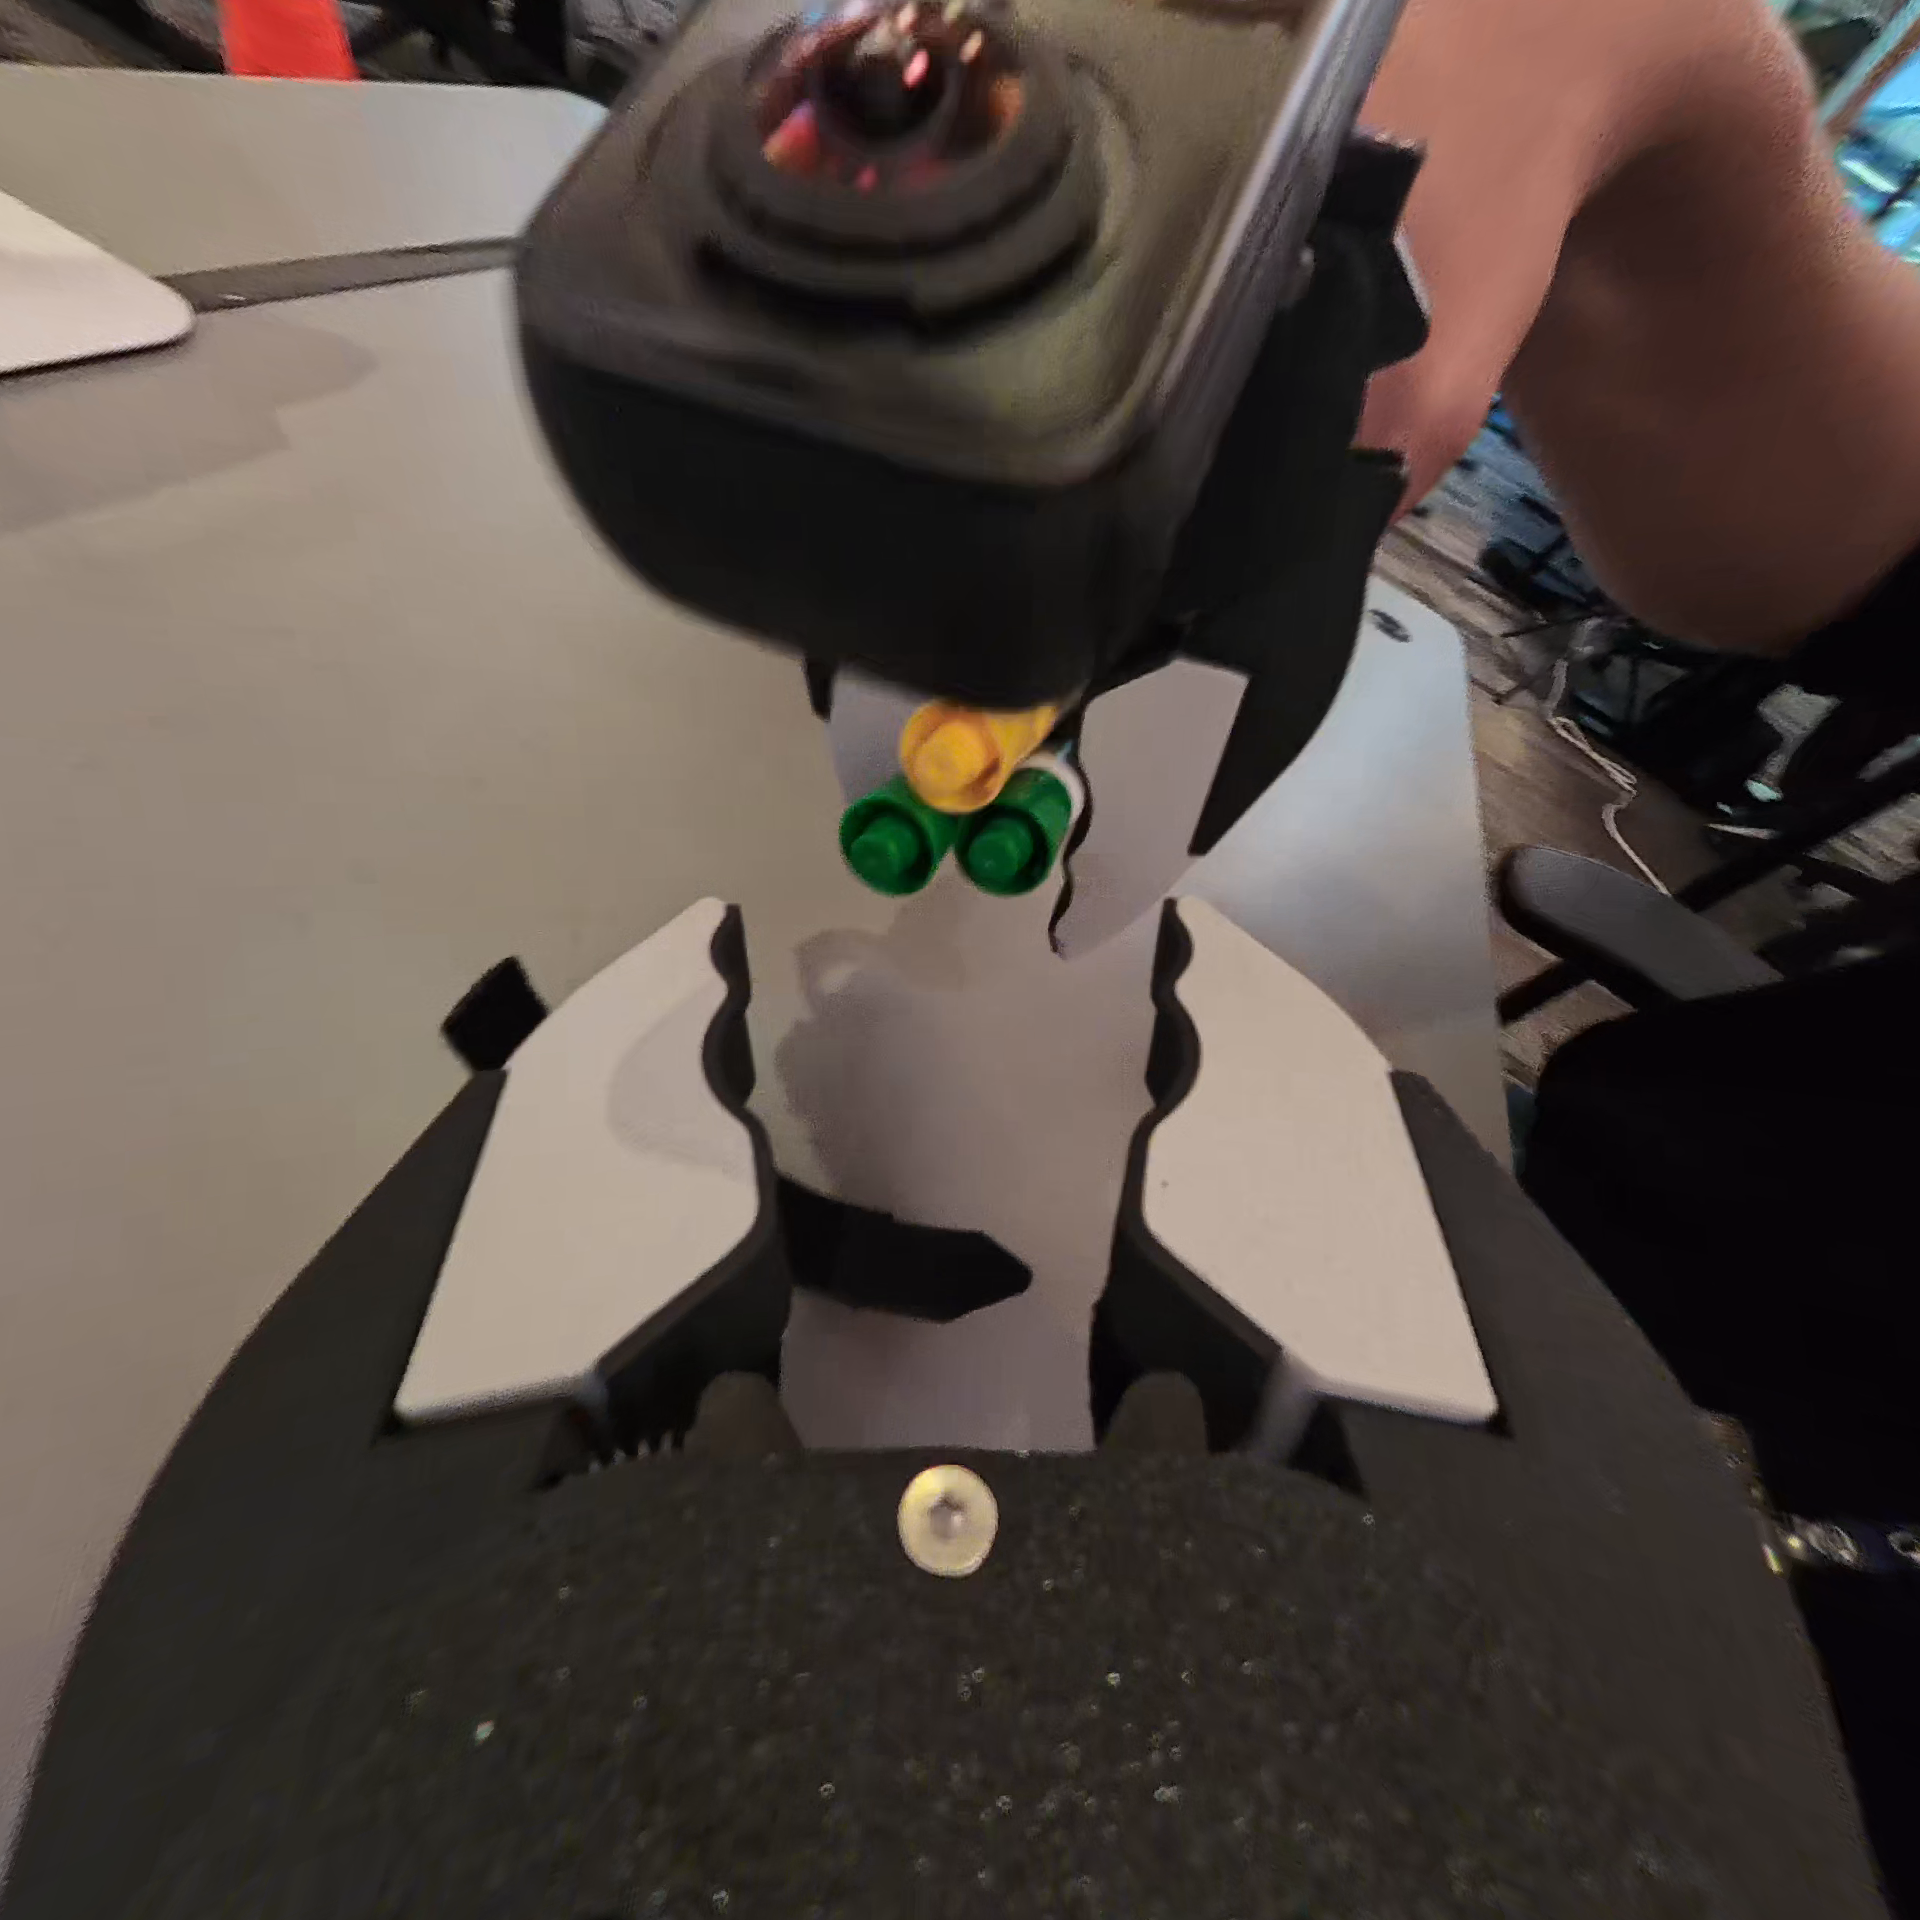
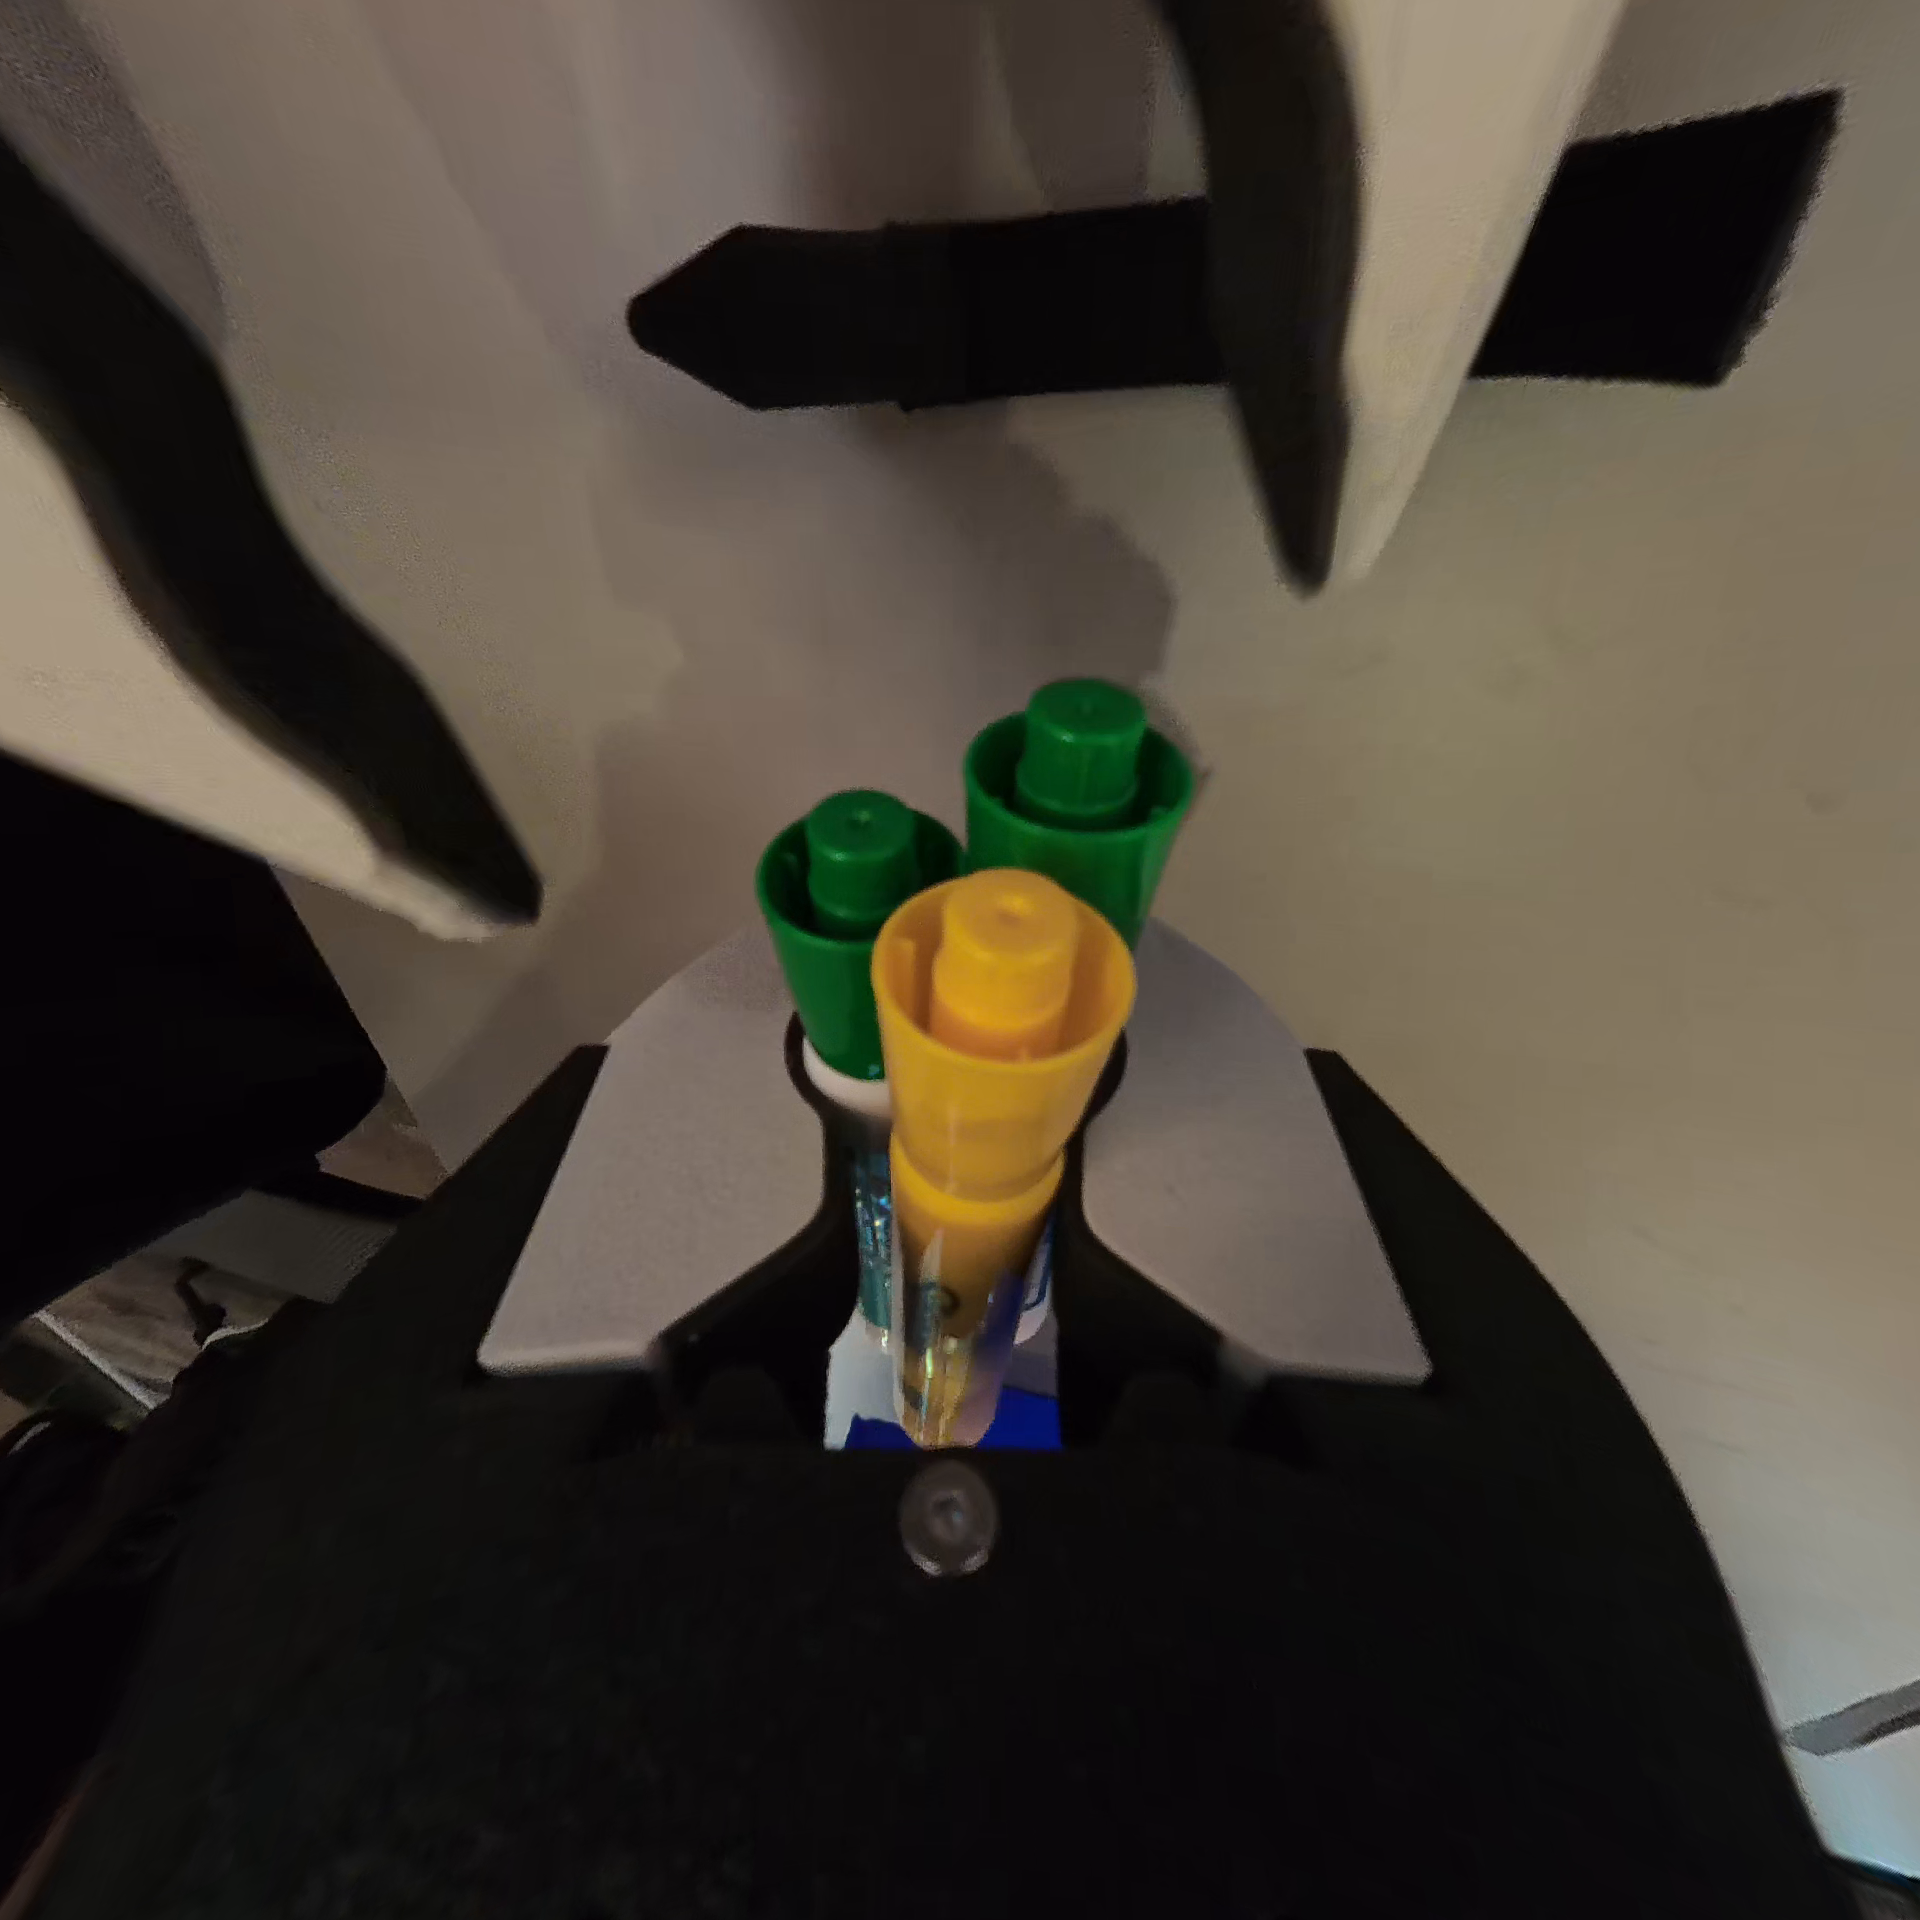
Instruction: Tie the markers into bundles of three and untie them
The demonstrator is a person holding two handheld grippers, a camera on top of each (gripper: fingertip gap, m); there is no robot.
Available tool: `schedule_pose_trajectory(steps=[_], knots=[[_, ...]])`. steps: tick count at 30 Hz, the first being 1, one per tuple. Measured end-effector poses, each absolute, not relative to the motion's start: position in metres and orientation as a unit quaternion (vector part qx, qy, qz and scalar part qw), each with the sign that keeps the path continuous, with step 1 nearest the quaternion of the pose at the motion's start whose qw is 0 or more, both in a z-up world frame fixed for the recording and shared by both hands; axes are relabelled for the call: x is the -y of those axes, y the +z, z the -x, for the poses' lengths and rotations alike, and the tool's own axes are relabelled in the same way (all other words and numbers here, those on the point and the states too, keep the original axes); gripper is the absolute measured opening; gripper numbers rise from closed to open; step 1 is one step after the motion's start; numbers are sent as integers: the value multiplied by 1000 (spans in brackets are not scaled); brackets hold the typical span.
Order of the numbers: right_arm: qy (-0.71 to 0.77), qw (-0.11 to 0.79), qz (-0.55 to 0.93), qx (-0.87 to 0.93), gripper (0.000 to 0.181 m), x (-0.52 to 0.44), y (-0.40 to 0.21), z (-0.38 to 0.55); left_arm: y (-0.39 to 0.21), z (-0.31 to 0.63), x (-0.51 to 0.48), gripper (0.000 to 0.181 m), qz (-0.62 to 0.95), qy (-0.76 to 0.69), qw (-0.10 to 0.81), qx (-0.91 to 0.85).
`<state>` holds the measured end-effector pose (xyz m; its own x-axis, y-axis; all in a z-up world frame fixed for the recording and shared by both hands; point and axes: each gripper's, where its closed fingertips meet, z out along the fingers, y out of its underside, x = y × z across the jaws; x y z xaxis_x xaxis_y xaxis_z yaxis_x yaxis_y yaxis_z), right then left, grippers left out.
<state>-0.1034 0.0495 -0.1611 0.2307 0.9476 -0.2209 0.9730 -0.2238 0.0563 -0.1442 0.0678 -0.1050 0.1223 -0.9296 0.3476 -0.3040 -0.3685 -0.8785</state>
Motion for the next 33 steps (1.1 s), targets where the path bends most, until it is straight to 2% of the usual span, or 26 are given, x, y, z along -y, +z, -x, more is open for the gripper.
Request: schedule_pose_trajectory(steps=[3, 8, 14, 18, 33], knots=[[-61, 107, -776, -619, 41, -47, -163, 102, -99, 135, -64, 68, 651, -490, 340, -470], [-50, 119, -770, -625, 38, -45, -165, 102, -89, 135, -65, 45, 632, -524, 349, -452], [-41, 125, -766, -629, 41, -44, -167, 104, -91, 139, -70, 36, 634, -540, 339, -439], [-33, 128, -762, -634, 42, -44, -168, 107, -94, 139, -69, 20, 635, -535, 339, -442], [-20, 121, -757, -642, 41, -46, -166, 106, -92, 157, -74, 21, 636, -543, 337, -432]])
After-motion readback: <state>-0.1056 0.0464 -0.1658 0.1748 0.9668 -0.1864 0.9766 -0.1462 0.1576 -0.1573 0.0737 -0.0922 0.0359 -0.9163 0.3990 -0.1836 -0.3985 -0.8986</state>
